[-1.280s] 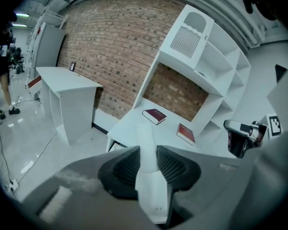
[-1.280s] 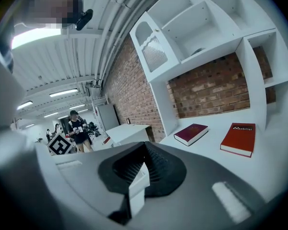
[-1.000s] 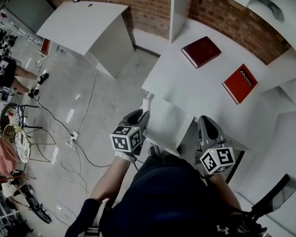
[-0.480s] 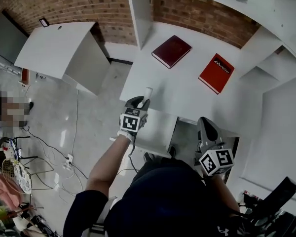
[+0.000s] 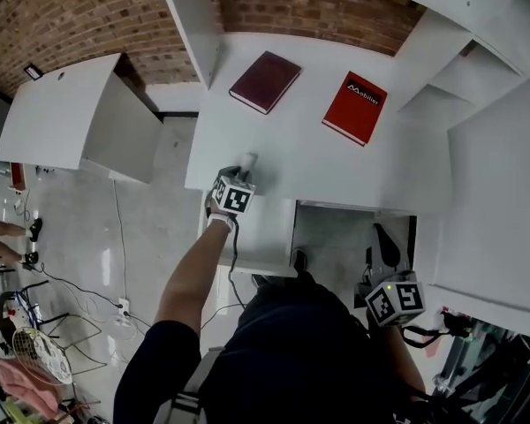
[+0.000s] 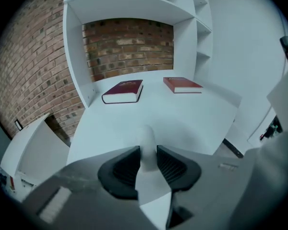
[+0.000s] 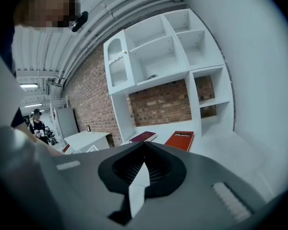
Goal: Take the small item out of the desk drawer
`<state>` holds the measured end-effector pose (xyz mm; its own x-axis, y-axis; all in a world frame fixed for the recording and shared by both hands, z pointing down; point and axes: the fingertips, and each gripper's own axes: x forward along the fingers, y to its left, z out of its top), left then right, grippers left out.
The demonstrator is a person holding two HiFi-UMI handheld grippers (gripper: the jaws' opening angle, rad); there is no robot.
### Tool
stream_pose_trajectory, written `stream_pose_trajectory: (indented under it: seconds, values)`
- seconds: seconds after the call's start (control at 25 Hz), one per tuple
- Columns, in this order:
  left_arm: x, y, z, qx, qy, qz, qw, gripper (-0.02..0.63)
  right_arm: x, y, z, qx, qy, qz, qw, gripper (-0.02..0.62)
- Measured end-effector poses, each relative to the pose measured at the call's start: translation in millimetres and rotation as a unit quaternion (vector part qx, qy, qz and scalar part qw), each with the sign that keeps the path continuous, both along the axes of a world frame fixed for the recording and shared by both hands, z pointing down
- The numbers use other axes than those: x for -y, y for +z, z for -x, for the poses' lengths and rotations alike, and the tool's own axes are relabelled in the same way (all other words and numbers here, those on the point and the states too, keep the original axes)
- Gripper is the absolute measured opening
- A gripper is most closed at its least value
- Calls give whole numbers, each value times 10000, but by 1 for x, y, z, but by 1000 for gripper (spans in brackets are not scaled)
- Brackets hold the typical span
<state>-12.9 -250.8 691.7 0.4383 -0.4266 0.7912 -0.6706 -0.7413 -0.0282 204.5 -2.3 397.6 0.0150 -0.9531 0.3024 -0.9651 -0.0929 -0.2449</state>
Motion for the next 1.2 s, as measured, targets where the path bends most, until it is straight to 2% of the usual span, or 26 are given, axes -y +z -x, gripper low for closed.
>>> stream_pose_trajectory:
  seconds: [0.2, 0.32, 0.56, 0.72, 0.92, 1.2]
  values:
    - [5, 0, -13, 49, 54, -214, 9997, 131, -13, 6, -5, 42, 175, 80, 9998, 3]
    - [2, -9, -16, -59, 49, -358, 9993, 195, -12, 8, -2, 88, 132, 66, 9999, 2]
    - [-15, -42, -10, -550, -130, -482, 9972, 221, -1, 16, 11, 213, -153, 19, 9997, 3]
    - [-28, -92, 5, -969, -316, -782, 9917, 221, 11, 17, 33, 301, -545, -4, 9981, 3]
    - [-40, -165, 36, -1722, -865, -1132, 9747, 221, 35, 13, 64, 344, -1109, -138, 9931, 2]
    - [-80, -255, 78, -2680, -1583, -1478, 9388, 205, 62, -5, 96, 390, -1701, -356, 9840, 2]
